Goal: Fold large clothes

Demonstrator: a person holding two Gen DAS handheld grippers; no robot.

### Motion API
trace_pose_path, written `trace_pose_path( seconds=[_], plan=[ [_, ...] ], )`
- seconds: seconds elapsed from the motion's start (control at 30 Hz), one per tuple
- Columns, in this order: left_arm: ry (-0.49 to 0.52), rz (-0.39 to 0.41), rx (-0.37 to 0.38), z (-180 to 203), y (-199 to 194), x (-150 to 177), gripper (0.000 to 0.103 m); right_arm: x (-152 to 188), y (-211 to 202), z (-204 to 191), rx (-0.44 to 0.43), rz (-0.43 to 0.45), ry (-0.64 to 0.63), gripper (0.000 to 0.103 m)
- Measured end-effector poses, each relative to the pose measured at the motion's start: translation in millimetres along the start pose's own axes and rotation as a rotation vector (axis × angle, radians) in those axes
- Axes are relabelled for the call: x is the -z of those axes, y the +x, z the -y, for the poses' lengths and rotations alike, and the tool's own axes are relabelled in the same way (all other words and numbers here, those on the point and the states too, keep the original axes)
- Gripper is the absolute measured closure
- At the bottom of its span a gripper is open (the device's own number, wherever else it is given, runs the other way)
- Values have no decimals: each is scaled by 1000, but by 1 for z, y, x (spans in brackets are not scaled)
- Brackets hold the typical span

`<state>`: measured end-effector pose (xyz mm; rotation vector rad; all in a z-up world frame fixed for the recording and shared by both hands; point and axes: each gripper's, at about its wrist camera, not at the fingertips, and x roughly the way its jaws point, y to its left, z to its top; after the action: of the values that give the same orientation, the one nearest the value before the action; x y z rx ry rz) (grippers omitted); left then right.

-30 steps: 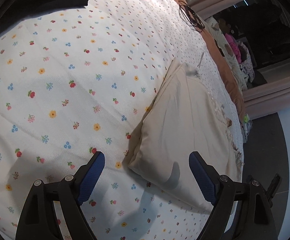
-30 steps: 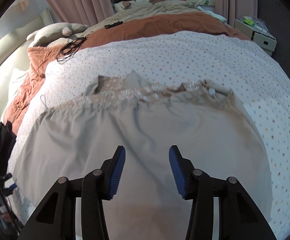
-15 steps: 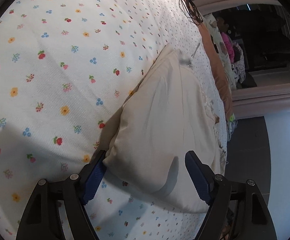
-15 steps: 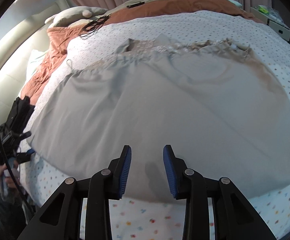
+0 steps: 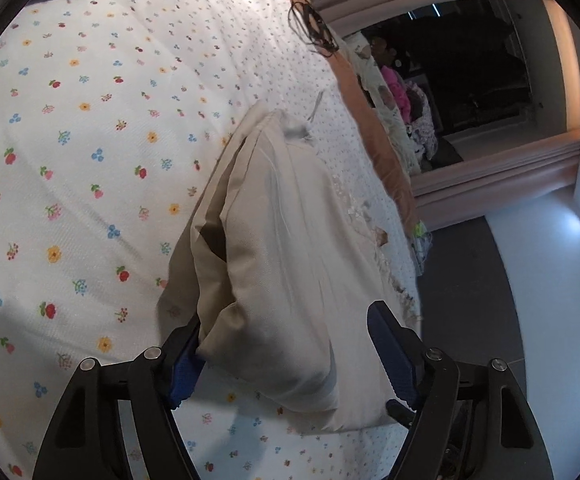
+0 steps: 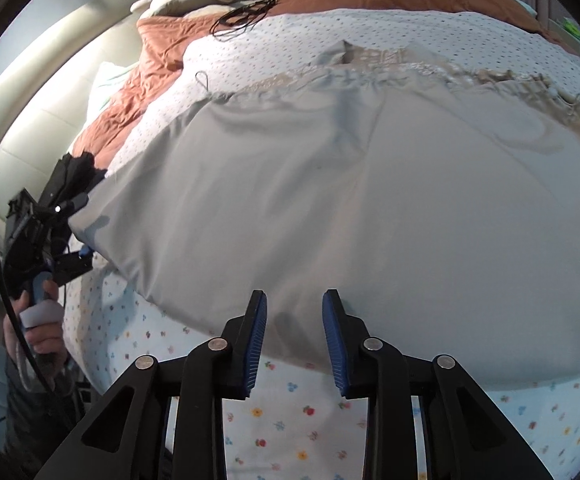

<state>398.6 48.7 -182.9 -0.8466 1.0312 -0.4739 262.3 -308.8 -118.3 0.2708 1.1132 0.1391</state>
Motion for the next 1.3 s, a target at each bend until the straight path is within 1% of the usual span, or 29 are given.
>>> trace_pose_path(
  seconds=[0.03,0.07,0.1,0.13,0.2,0.3,0.47,0.57,0.73,0.83,1.1,1.2,1.3],
  plan=[
    [3,-18,-56,-1,6,0,37,0,4,-1,23,-4,2,83],
    [-3,-31,-87,-4,13,-1,52,0,6,0,39,-5,6,85],
    [-19,-39,-85,-9,16,-2,58,0,8,0,49,-5,10,85],
    [-34,-33,-82,-12,19,-2,60,0,10,1,55,-7,15,85],
    [-37,-20,-86,-13,18,-1,72,0,16,4,63,-20,22,86],
    [-11,1,-79,-6,11,1,80,-1,24,6,69,-37,27,86],
    [-24,13,-68,-3,7,1,82,-24,41,10,110,-36,38,95],
    [-29,14,-76,-3,8,0,83,-45,51,14,120,-35,49,97],
    [-49,7,-91,-5,8,0,83,-81,65,23,135,-25,79,98],
    [-58,2,-103,-5,11,-1,83,-100,74,30,144,-21,96,103],
    [-90,-2,-125,-10,19,-2,83,-146,94,44,191,3,99,103],
    [-100,-2,-119,-12,19,-2,83,-165,103,55,183,9,116,103],
    [-95,3,-114,-8,18,-3,83,-179,101,63,147,7,140,103]
  ],
)
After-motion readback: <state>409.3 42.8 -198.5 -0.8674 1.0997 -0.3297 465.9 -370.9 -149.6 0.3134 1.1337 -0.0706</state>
